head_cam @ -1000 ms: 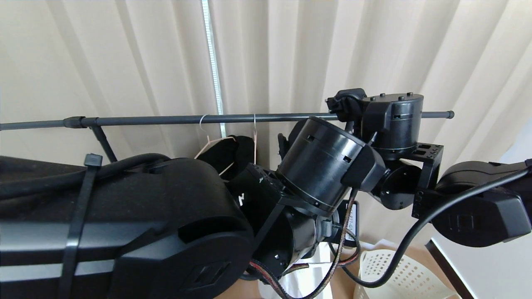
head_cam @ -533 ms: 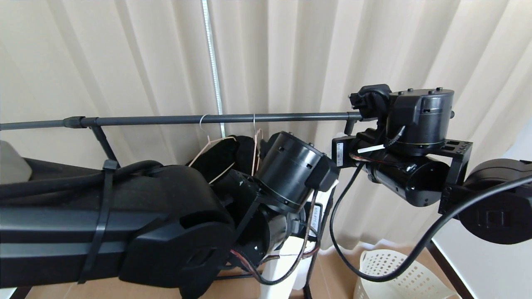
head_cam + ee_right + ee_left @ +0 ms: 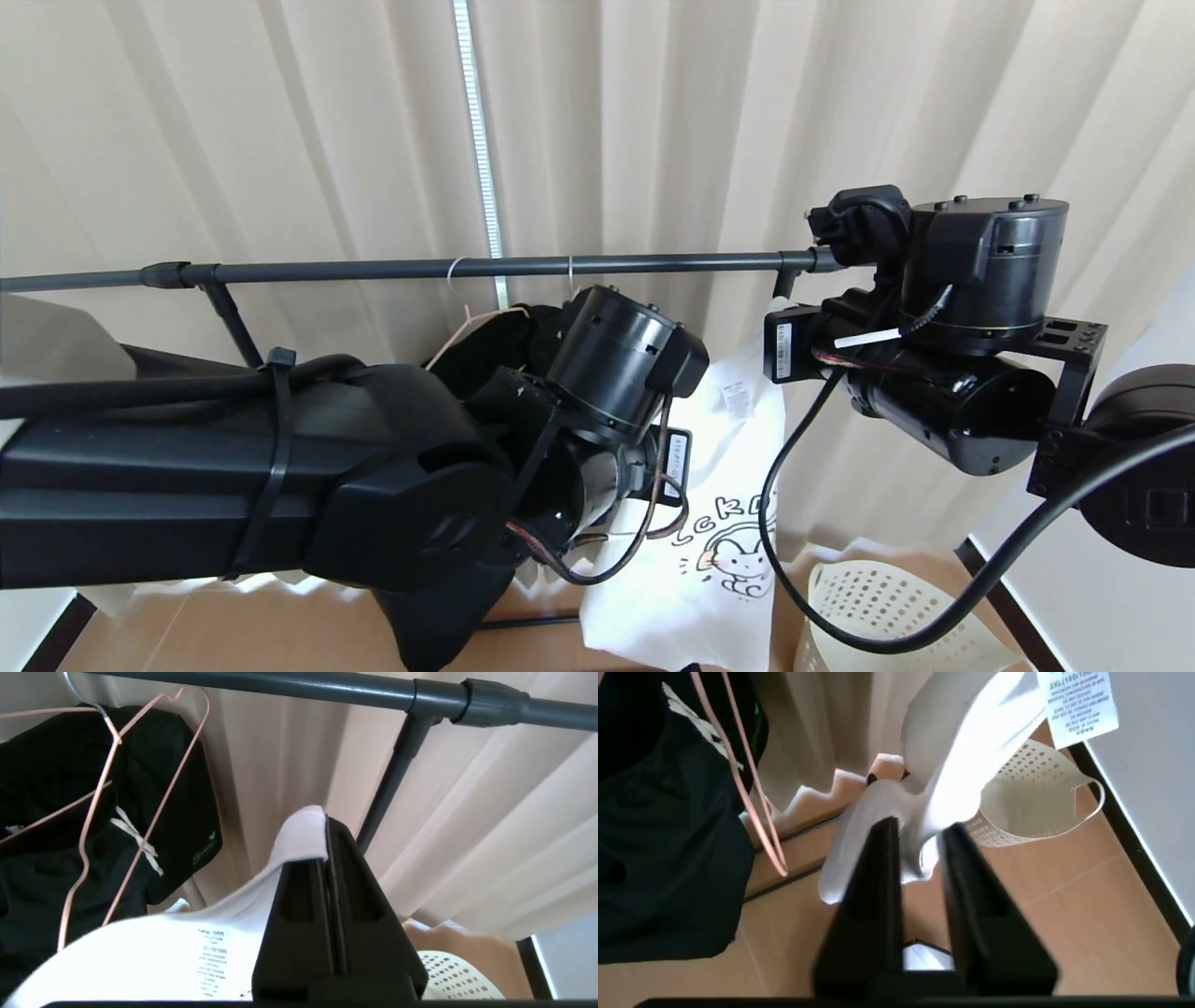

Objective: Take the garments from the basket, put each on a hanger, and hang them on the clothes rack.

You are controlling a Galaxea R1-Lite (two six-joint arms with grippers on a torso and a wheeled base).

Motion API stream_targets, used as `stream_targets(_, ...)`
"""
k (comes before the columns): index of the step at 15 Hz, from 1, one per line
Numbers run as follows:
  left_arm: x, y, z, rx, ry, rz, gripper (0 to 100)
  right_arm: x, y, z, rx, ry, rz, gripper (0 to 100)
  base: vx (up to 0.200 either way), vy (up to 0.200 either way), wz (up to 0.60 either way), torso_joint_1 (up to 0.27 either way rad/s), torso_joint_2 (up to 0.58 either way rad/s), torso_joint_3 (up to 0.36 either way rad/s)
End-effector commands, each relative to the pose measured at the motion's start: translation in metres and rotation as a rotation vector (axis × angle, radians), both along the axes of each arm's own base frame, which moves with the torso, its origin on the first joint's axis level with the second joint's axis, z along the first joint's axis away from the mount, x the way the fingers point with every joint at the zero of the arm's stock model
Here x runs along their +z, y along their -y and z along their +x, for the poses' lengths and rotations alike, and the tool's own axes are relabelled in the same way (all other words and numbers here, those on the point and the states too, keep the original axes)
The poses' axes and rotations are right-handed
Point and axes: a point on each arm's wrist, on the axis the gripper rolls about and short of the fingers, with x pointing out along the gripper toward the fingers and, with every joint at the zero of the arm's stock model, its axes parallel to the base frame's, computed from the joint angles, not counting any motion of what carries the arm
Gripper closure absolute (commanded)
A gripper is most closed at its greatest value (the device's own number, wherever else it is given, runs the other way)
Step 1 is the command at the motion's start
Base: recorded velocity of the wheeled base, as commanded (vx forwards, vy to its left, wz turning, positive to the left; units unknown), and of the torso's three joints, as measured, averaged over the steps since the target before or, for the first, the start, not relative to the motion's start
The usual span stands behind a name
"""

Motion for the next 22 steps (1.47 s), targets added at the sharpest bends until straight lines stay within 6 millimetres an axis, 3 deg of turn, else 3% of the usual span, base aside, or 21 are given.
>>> stream_targets(1, 0.000, -0.010, -0.007, 0.003, -0.010, 0.010, 0, 0.000, 0.000, 0.000, 0.000, 0.001, 0.000, 100, 0.000, 0.000, 0.00, 0.000, 0.00, 0.000)
stream_targets(3, 0.001, -0.019, -0.004, 0.027, -0.011, 0.011, 0, -0.001, -0.001, 0.001, 0.001, -0.001, -0.003, 100, 0.000, 0.000, 0.00, 0.000, 0.00, 0.000)
stream_targets(7, -0.004, -0.034, 0.022, 0.123, -0.006, 0.029, 0, -0.001, -0.001, 0.001, 0.001, -0.003, -0.004, 100, 0.000, 0.000, 0.00, 0.000, 0.00, 0.000)
stream_targets(12, -0.028, -0.023, 0.076, 0.204, -0.012, 0.044, 0, -0.002, -0.001, 0.001, 0.001, -0.004, -0.005, 100, 0.000, 0.000, 0.00, 0.000, 0.00, 0.000)
stream_targets(15, -0.042, -0.020, 0.097, 0.227, -0.004, 0.076, 0, -0.002, -0.001, 0.001, 0.001, -0.004, -0.005, 100, 0.000, 0.000, 0.00, 0.000, 0.00, 0.000)
stream_targets(22, -0.061, -0.031, 0.121, 0.274, -0.012, 0.095, 0, -0.003, -0.001, 0.002, -0.001, -0.006, -0.005, 100, 0.000, 0.000, 0.00, 0.000, 0.00, 0.000)
